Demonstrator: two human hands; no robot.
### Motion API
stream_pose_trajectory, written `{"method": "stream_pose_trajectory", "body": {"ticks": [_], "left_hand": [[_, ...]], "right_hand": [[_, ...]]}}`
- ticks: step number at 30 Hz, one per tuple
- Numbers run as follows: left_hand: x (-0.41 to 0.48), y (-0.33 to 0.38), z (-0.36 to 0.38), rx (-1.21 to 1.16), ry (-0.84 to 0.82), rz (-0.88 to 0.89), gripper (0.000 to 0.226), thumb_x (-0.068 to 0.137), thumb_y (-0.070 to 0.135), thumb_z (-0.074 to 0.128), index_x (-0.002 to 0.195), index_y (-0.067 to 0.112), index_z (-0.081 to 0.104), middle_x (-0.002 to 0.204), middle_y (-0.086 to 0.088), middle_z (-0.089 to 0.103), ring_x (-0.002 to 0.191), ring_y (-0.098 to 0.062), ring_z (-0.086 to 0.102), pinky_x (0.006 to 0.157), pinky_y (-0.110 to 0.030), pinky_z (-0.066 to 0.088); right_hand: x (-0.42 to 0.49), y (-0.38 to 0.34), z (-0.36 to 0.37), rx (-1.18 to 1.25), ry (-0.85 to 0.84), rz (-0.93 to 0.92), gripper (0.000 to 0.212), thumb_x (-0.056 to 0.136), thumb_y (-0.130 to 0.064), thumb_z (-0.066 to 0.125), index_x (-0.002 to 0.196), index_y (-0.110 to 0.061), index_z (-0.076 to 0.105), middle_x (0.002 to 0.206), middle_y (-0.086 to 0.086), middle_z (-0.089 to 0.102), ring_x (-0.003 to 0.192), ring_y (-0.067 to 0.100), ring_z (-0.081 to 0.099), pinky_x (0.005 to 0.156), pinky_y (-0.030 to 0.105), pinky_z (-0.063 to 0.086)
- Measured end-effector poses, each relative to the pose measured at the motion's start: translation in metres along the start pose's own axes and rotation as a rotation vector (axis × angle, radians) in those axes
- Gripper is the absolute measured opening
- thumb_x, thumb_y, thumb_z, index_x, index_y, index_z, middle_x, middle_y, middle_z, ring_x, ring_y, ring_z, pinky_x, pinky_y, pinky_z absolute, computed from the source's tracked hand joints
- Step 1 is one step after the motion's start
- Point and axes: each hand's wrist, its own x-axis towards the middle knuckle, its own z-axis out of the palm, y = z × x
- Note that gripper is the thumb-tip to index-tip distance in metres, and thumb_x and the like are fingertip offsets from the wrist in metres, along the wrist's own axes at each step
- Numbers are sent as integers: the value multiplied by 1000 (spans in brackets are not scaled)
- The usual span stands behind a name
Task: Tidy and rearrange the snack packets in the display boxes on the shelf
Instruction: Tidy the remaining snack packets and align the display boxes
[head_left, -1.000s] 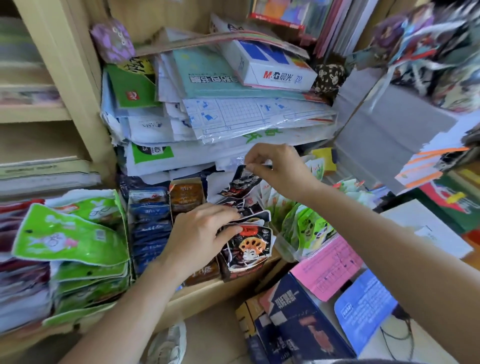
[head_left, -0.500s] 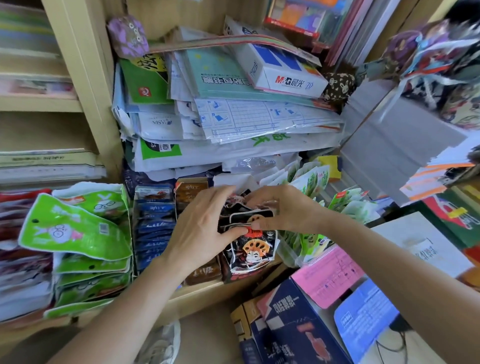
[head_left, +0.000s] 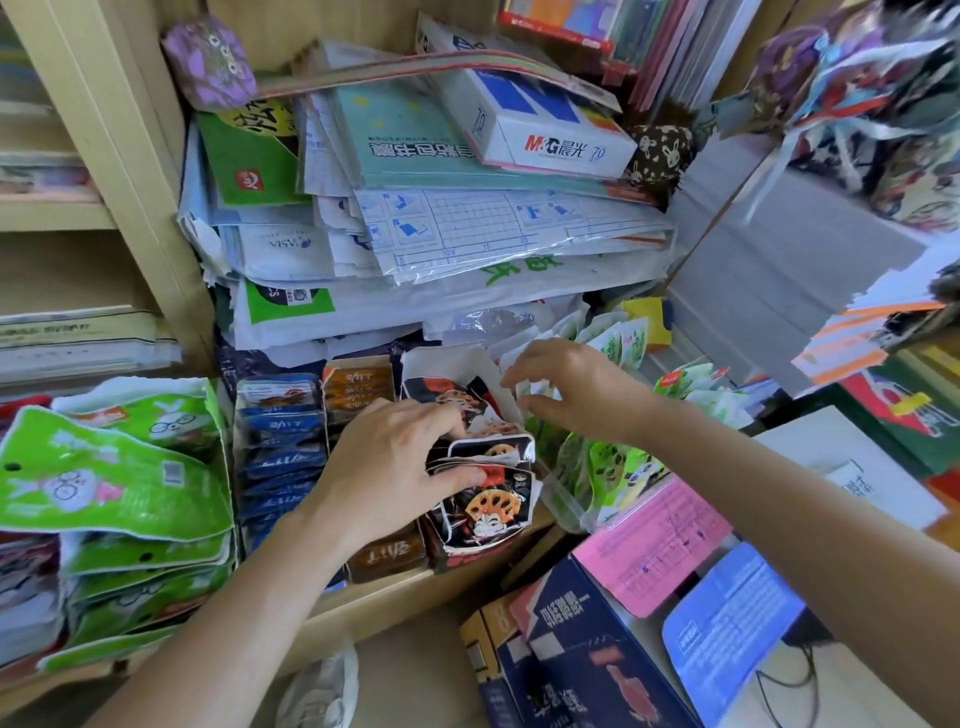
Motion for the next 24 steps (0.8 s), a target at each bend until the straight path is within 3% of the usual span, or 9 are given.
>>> {"method": "stream_pose_trajectory", "body": {"ticks": [3, 6, 9, 19, 21, 24], "left_hand": [[1, -2, -1, -21, -33, 16, 47, 81, 69, 58, 104, 29, 64, 102, 15, 67, 91, -7, 61, 83, -31, 45], [3, -2, 0, -20, -77, 33, 52, 85, 69, 52, 117, 31, 67, 107, 21, 61, 95, -3, 58, 87, -28, 45], [3, -4, 0, -11, -92, 32, 49, 87, 69, 53, 121, 35, 67, 103, 22, 59, 94, -3, 55, 86, -31, 46], [-2, -3, 1, 22, -75, 34, 53, 88, 73, 43, 119, 37, 66, 102, 22, 57, 92, -4, 58, 84, -33, 47], [-4, -2, 2, 22, -63, 37, 53, 88, 71, 44, 120, 36, 66, 103, 21, 58, 92, -5, 59, 84, -32, 47], [-5, -1, 2, 29, -63, 31, 52, 89, 69, 43, 119, 33, 67, 101, 19, 58, 91, -6, 59, 82, -31, 46]], "right_hand": [[21, 3, -2, -343, -175, -224, 48, 79, 0, 61, 123, -18, 68, 132, 1, 62, 111, 27, 51, 91, 46, 49], [38, 2, -9, -685, -406, -260, 71, 76, -14, 61, 143, -35, 48, 157, -11, 33, 123, 24, 35, 101, 39, 36], [50, 5, -10, -886, -529, -359, 76, 77, -27, 69, 146, -42, 38, 161, -14, 18, 125, 26, 30, 100, 40, 35], [75, 4, -15, -739, -662, -331, 43, 83, -41, 66, 125, -37, 63, 143, -19, 45, 107, 16, 29, 81, 33, 25], [77, 5, -15, -630, -640, -280, 38, 85, -37, 63, 122, -33, 66, 138, -19, 52, 99, 12, 27, 80, 32, 24], [77, 9, -9, -434, -479, -252, 34, 85, -24, 63, 118, -24, 69, 120, -10, 66, 92, 12, 31, 76, 30, 26]]}}
